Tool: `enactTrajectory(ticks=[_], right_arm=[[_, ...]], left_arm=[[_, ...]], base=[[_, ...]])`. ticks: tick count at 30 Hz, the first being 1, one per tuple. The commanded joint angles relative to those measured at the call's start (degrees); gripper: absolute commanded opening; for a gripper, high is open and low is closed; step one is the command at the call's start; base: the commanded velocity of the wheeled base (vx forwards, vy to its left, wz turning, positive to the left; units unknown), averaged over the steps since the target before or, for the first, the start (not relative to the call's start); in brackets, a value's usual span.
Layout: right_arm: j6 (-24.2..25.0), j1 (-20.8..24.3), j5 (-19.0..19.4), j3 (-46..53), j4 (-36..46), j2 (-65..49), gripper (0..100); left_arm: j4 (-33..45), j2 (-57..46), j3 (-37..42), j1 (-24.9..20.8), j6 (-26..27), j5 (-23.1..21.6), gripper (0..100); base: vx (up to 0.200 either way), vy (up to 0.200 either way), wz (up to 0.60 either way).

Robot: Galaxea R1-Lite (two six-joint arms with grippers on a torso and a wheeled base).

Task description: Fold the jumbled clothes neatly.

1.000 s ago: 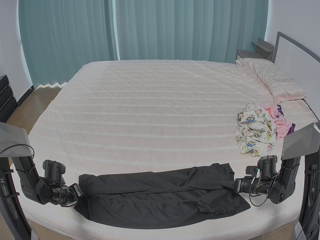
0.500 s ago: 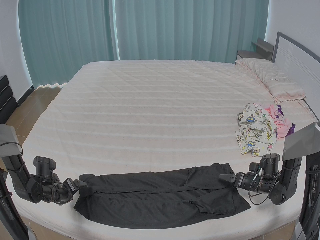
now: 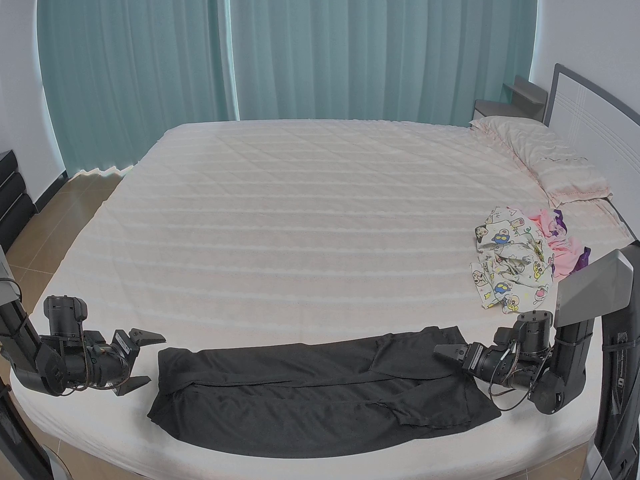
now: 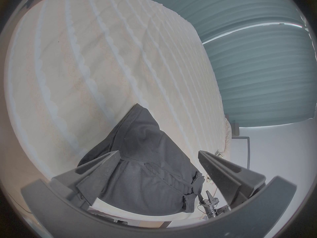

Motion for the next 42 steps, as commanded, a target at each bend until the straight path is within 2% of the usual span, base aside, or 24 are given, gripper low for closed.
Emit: enactTrajectory(ticks=[1,12,16,19,28,29,32,37,42], right_arm=[[0.04,0.58,-0.12,-1.55,-0.11,3.14,0],[0.13,0.05,-0.39,-1.38,-0.28,2.7,0],[-0.04,-0.13,-3.11,0.73,-1.78,2.52,0],[-0.22,-0.3,-3.2,2.4,-3.89,2.52,0],[-0.4,-1.71,-3.02,3.72,-3.62,2.26,0],[-0.4,-1.79,-3.02,3.72,-3.62,2.26,100],[-0.4,-1.79,-3.02,4.16,-3.71,1.82,100],[0.13,-1.88,-2.93,5.22,-3.71,-1.08,100],[0.22,-2.06,-2.76,6.89,-3.62,-2.57,100]], left_arm=[[-0.09,-0.05,0.02,0.87,0.04,-0.18,100],[-0.09,0.21,0.29,0.87,0.13,0.08,100],[-0.09,0.56,0.37,0.87,0.31,0.34,100],[-0.09,0.65,0.37,0.87,0.31,0.43,100],[-0.09,0.82,0.2,0.87,0.31,0.52,100],[-0.09,0.82,0.2,0.87,0.31,0.61,100],[-0.09,1.26,-0.07,0.87,0.4,1.05,100],[0.18,2.14,-2.53,0.69,0.22,4.47,100],[0.97,4.52,-5.87,0.52,0.4,4.91,100]], base=[[0.0,0.0,0.0],[0.0,0.0,0.0],[0.0,0.0,0.0],[0.0,0.0,0.0],[0.0,0.0,0.0],[0.0,0.0,0.0],[0.0,0.0,0.0],[0.0,0.0,0.0],[0.0,0.0,0.0]])
